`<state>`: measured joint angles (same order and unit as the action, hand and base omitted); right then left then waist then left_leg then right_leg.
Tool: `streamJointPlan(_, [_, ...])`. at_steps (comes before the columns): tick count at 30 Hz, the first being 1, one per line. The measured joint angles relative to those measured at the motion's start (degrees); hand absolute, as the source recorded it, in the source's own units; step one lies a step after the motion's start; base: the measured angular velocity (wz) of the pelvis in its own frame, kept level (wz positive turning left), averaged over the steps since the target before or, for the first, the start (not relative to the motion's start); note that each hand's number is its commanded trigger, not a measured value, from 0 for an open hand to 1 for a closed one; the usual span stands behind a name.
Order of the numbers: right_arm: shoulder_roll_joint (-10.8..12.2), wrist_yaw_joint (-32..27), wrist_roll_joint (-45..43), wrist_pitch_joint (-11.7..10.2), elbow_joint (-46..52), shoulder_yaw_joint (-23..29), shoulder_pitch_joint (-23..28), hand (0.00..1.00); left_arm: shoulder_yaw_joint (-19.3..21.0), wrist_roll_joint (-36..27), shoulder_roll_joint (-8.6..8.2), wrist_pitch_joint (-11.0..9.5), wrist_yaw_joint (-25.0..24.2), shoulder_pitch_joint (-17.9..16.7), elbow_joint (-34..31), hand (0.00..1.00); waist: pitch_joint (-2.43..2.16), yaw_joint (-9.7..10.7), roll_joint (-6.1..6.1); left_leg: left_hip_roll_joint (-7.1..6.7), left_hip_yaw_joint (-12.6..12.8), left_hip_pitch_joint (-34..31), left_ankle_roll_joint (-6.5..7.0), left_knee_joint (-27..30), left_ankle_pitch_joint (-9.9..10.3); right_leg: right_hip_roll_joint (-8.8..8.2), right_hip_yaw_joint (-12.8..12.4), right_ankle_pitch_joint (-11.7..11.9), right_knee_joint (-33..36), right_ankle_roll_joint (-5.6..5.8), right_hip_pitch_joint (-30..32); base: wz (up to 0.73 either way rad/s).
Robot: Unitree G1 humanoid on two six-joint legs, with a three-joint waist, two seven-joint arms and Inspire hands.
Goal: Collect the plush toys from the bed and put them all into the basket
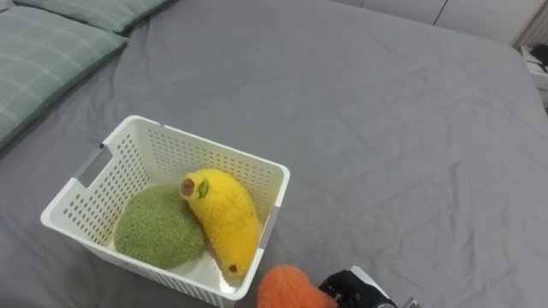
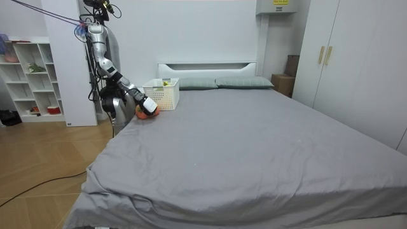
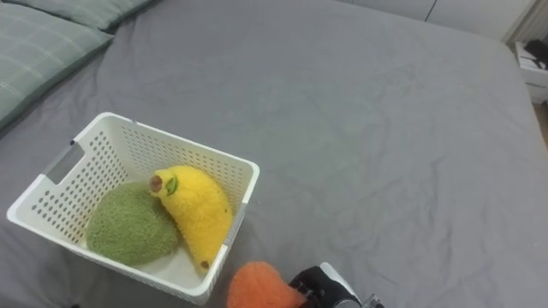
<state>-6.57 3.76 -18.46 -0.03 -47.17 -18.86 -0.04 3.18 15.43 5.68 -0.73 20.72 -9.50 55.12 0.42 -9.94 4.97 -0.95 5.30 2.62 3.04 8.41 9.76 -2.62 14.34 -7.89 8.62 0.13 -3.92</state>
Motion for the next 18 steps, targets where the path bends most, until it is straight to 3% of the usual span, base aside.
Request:
streamJointPlan(9, [-1.02, -0.07, -0.34, -0.11, 3.7, 0.47, 0.01, 1.0, 0.09, 0.01, 0.09, -0.19, 0.02, -0.03, 0.31, 0.0, 0.43, 0.35, -0.73, -0.06, -0.14, -0.02, 0.02, 0.12, 0.0, -0.1, -0.17, 0.0, 0.06, 0.0, -0.17, 0.0])
streamJointPlan(14, [-1.09, -1.28, -1.35, -0.6, 8.34, 4.64, -0.02, 1.0, 0.15, -0.05, 0.03, -0.18, -0.07, -0.13, 0.17, 0.0, 0.05, 0.62, -0.84, -0.16, -0.35, 0.1, 0.04, 0.21, -0.02, -0.12, -0.25, -0.01, 0.04, 0.01, -0.18, 0.0])
streamJointPlan(18, [-1.23, -2.22, -1.22, -0.6, 10.33, 5.02, -0.01, 1.0, 0.61, -0.09, 0.03, -0.16, -0.27, -0.19, 0.12, 0.0, -0.3, 1.12, -0.32, -0.14, -0.37, 0.11, 0.04, 0.2, -0.02, -0.11, -0.13, -0.01, 0.0, 0.02, -0.19, 0.0])
